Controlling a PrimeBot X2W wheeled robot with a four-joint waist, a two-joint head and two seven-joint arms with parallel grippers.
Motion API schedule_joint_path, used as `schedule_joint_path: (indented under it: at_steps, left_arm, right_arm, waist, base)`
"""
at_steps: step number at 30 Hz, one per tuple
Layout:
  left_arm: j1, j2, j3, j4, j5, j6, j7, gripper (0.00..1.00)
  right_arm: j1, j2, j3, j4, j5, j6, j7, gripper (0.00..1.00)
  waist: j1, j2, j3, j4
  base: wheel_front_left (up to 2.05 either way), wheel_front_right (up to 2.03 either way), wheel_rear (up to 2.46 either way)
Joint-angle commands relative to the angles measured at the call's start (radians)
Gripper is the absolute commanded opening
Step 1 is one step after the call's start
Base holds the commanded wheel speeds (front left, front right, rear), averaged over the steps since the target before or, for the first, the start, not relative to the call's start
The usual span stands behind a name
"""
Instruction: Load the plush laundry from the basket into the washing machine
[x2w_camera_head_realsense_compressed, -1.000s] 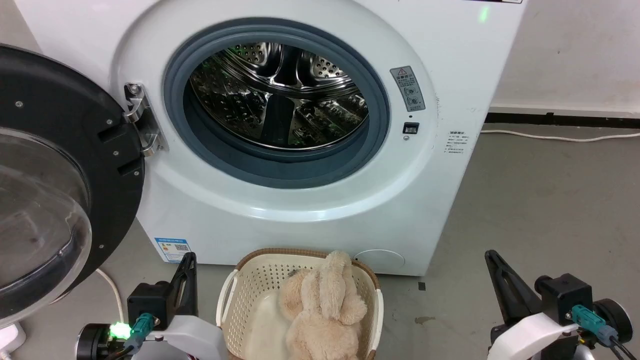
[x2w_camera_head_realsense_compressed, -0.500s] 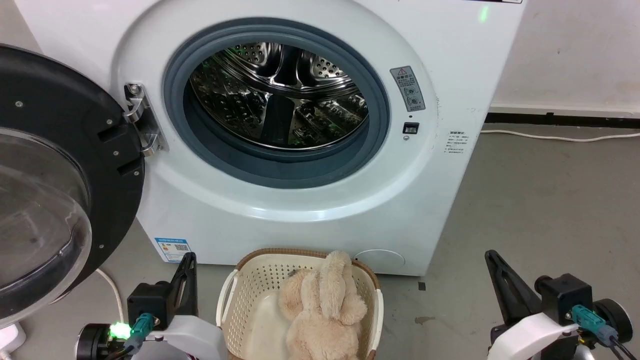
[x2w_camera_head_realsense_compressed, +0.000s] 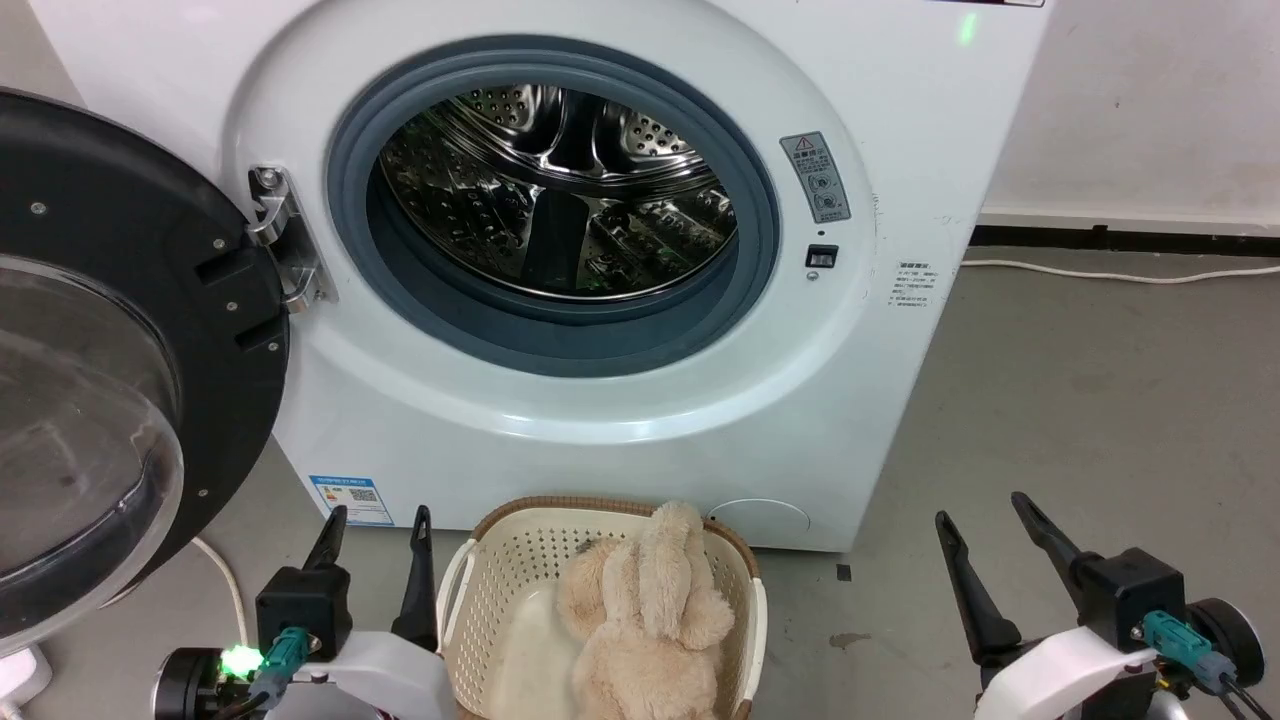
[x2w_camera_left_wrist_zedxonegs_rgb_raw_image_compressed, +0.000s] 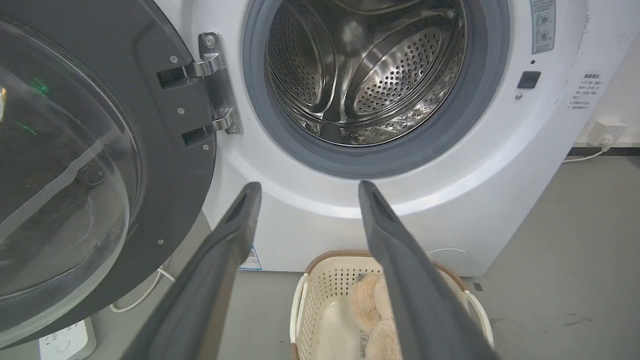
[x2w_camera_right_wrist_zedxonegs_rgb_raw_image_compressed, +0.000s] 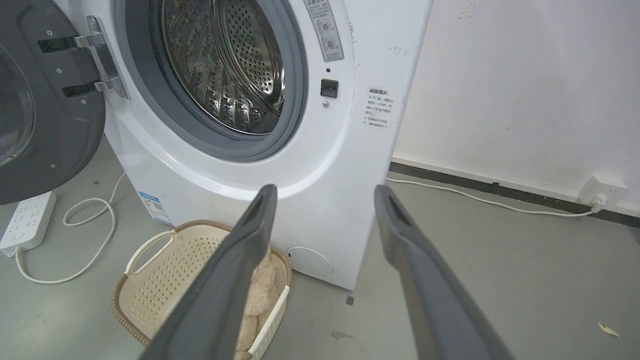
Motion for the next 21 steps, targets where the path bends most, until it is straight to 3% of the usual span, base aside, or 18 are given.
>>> schedule_joint_path:
  at_steps: [1, 21]
  left_arm:
    - [0.002, 0.000, -0.004, 0.002, -0.008, 0.000, -0.008, 1.00]
    - [-0.009, 0.002, -0.035, 0.039, -0.051, -0.009, -0.047, 1.00]
  right_arm:
    - [0.007, 0.000, 0.000, 0.001, 0.010, 0.000, -0.008, 1.00]
    - [0.027, 0.000, -0.004, 0.013, 0.062, 0.000, -0.050, 1.00]
  waist:
    - [0.0000, 0.0000, 0.000, 0.000]
    - [0.0000, 0.0000, 0.012, -0.008]
  base:
    - [0.00, 0.00, 0.00]
    - [0.00, 0.00, 0.00]
